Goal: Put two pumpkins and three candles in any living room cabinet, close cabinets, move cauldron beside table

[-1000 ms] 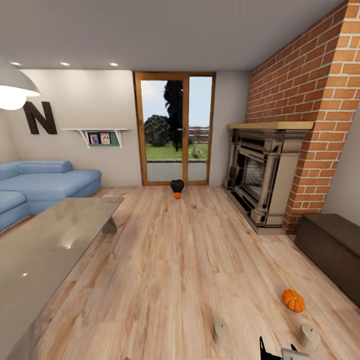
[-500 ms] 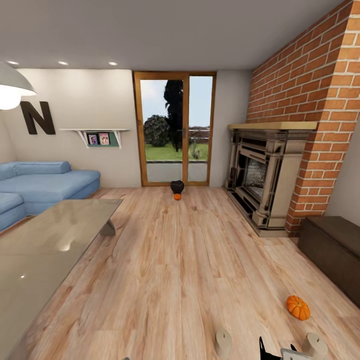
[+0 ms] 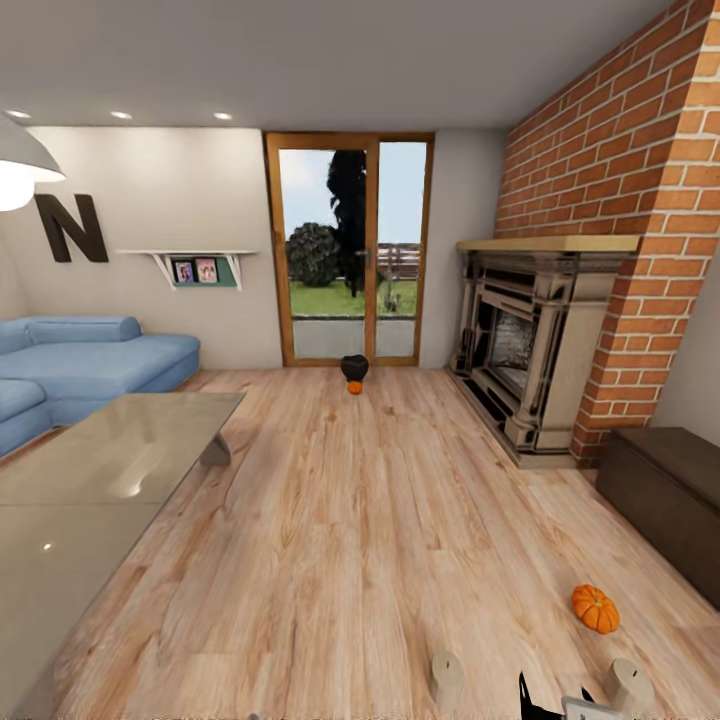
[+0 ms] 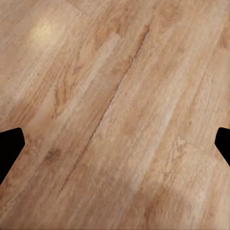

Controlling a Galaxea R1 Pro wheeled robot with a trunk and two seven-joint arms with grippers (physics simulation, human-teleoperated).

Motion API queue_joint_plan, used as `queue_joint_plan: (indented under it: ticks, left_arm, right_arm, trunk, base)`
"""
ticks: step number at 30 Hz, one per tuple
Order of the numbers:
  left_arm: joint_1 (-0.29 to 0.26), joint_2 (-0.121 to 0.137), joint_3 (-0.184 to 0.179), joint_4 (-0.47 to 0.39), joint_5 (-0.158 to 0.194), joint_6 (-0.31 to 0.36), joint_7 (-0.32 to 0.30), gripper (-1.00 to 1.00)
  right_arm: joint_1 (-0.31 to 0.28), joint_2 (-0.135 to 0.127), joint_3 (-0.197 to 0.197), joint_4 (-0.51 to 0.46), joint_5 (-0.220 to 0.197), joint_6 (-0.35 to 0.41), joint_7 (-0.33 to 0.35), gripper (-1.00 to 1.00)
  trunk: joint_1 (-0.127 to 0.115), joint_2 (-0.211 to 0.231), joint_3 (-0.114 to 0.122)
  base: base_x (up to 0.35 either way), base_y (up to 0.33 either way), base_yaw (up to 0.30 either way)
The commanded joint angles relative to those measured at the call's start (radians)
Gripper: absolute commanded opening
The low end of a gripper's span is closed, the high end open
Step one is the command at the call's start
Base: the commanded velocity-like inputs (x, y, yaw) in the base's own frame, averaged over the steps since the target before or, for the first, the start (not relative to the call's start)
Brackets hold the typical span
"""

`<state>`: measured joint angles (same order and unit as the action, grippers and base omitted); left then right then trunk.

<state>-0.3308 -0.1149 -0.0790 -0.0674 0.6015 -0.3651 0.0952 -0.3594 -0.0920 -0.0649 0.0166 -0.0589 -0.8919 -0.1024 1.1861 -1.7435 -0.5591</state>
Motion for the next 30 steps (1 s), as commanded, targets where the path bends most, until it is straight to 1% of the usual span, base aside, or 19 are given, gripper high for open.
queue_joint_plan:
  ticks: [1, 13, 17, 18, 22, 24, 27, 30]
  left_arm:
    - [-0.001, 0.0, -0.008, 0.0, 0.001, -0.003, 0.008, 1.0]
    - [-0.001, 0.0, -0.008, 0.0, 0.001, -0.002, 0.005, 1.0]
    - [-0.001, 0.003, -0.009, 0.0, 0.003, 0.002, 0.005, 1.0]
    - [-0.001, 0.018, -0.01, 0.001, 0.002, 0.003, 0.004, 1.0]
    - [-0.001, 0.034, -0.01, 0.024, 0.002, 0.001, 0.003, 1.0]
    - [-0.001, 0.049, -0.011, 0.037, 0.001, -0.003, 0.002, 1.0]
    - [-0.001, 0.056, -0.011, 0.041, -0.001, -0.005, 0.002, 1.0]
    - [-0.001, 0.054, -0.011, 0.042, -0.004, -0.006, 0.001, 1.0]
  right_arm:
    - [-0.001, 0.0, -0.006, 0.002, 0.001, -0.004, 0.003, 1.0]
    - [-0.001, 0.0, -0.006, 0.002, 0.001, -0.004, 0.003, 1.0]
    - [-0.001, 0.001, -0.006, 0.002, 0.001, -0.004, 0.003, 1.0]
    - [-0.001, 0.001, -0.006, 0.002, 0.001, 0.008, 0.003, 1.0]
    - [-0.001, -0.001, -0.007, 0.002, -0.002, 0.019, 0.003, 1.0]
    - [-0.001, -0.005, -0.007, 0.001, -0.002, 0.022, 0.003, 1.0]
    - [-0.001, -0.009, -0.007, 0.001, -0.003, 0.023, 0.003, 1.0]
    - [-0.001, -0.023, -0.007, 0.0, -0.004, 0.024, 0.003, 1.0]
  trunk:
    - [0.0, -0.001, -0.003]
    - [0.0, -0.001, -0.022]
    - [0.0, -0.001, -0.028]
    - [0.0, -0.001, -0.029]
    - [0.0, -0.001, -0.036]
    - [0.0, -0.001, -0.039]
    - [0.0, -0.001, -0.044]
    - [0.0, -0.001, -0.048]
  base:
    - [0.0, 0.0, 0.0]
    - [0.0, 0.0, 0.0]
    - [0.0, 0.0, 0.0]
    - [0.0, 0.0, 0.0]
    - [0.0, 0.0, 0.0]
    - [0.0, 0.0, 0.0]
    - [0.0, 0.0, 0.0]
    - [0.0, 0.038, 0.0]
